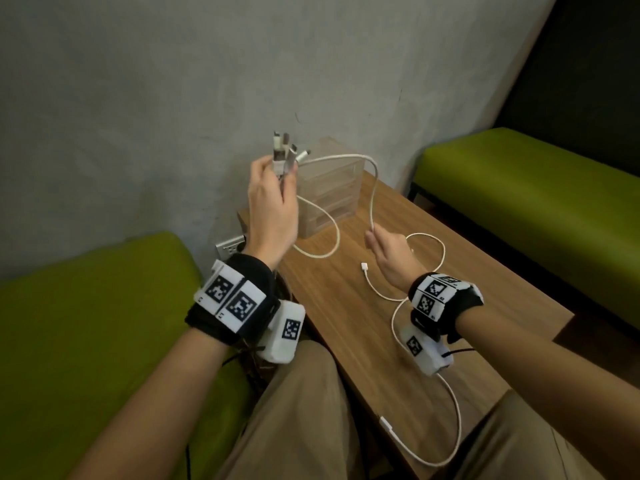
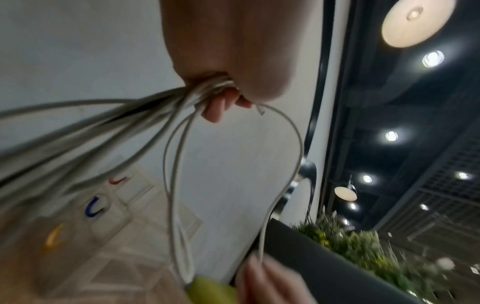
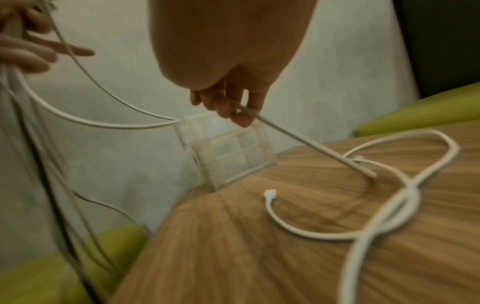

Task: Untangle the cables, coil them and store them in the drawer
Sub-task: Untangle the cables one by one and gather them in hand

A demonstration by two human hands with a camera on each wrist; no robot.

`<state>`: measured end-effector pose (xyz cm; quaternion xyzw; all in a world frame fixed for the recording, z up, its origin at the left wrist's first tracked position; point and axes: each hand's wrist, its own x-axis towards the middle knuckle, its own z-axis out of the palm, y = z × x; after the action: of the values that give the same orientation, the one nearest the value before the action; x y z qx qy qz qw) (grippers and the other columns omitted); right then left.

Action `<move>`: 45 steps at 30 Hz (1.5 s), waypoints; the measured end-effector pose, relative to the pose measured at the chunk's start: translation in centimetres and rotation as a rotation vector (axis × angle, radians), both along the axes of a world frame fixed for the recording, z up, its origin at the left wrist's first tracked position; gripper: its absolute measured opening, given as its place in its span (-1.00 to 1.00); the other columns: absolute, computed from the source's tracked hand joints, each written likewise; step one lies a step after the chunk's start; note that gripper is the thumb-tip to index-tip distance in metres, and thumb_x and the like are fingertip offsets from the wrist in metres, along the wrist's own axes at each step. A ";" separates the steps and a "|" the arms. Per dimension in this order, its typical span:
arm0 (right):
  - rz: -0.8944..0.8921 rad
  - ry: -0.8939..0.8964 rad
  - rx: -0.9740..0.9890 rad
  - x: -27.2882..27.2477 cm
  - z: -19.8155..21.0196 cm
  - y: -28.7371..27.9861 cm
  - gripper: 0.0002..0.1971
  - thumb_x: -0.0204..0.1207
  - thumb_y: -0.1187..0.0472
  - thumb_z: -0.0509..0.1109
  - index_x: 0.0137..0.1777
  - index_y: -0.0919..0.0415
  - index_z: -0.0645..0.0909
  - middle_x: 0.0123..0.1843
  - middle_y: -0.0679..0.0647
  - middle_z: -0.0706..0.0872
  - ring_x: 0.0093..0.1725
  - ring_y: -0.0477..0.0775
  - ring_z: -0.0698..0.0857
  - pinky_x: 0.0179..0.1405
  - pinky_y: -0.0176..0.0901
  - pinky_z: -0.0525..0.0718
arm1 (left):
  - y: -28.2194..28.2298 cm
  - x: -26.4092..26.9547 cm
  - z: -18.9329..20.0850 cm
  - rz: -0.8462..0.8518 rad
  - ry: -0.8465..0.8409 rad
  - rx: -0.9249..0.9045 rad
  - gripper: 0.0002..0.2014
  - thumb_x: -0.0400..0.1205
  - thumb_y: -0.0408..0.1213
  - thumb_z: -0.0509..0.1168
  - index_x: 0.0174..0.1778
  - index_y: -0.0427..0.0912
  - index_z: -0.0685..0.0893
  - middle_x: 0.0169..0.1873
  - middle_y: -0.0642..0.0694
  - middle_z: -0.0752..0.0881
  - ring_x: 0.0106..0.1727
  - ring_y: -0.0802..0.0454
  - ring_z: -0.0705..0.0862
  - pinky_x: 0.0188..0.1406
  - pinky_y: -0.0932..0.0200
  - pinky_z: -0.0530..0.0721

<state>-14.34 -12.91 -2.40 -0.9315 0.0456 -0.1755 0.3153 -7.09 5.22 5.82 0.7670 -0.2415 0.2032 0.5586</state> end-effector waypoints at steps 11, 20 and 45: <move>0.252 -0.223 -0.044 2.5 5.6 6.9 -0.78 0.64 0.32 0.13 0.03 0.42 0.59 -0.10 0.21 0.73 -0.12 0.11 0.70 -0.08 -0.17 0.65 | -1.6 -2.4 -1.5 -0.344 0.146 -0.249 -0.75 0.61 -0.03 0.10 -0.35 0.01 0.50 -0.70 0.09 0.47 -0.66 0.25 0.42 -0.60 0.20 0.36; 0.400 -0.040 -0.381 4.0 3.4 8.6 -0.77 0.65 0.21 0.17 -0.05 0.34 0.59 0.00 0.28 0.57 -0.07 0.25 0.55 -0.08 0.11 0.55 | 3.8 0.4 3.6 0.117 -0.108 -0.352 -0.74 0.68 -0.20 0.10 -0.24 -0.26 0.51 -0.54 0.15 0.44 -0.53 0.33 0.49 -0.48 0.47 0.32; 0.502 0.331 -0.245 6.0 4.0 16.1 -0.35 0.50 0.06 0.38 0.54 0.15 0.24 0.49 0.25 0.39 0.45 0.23 0.41 0.41 0.10 0.43 | 8.7 0.8 1.7 0.108 -0.085 -0.401 -0.77 0.58 0.05 0.05 -0.36 0.07 0.35 -0.62 0.13 0.38 -0.57 0.14 0.35 -0.53 0.11 0.32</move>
<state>-8.34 3.15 1.59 -0.9606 -0.1565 0.0572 0.2224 -6.24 13.97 7.52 0.6431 -0.1782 0.3091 0.6776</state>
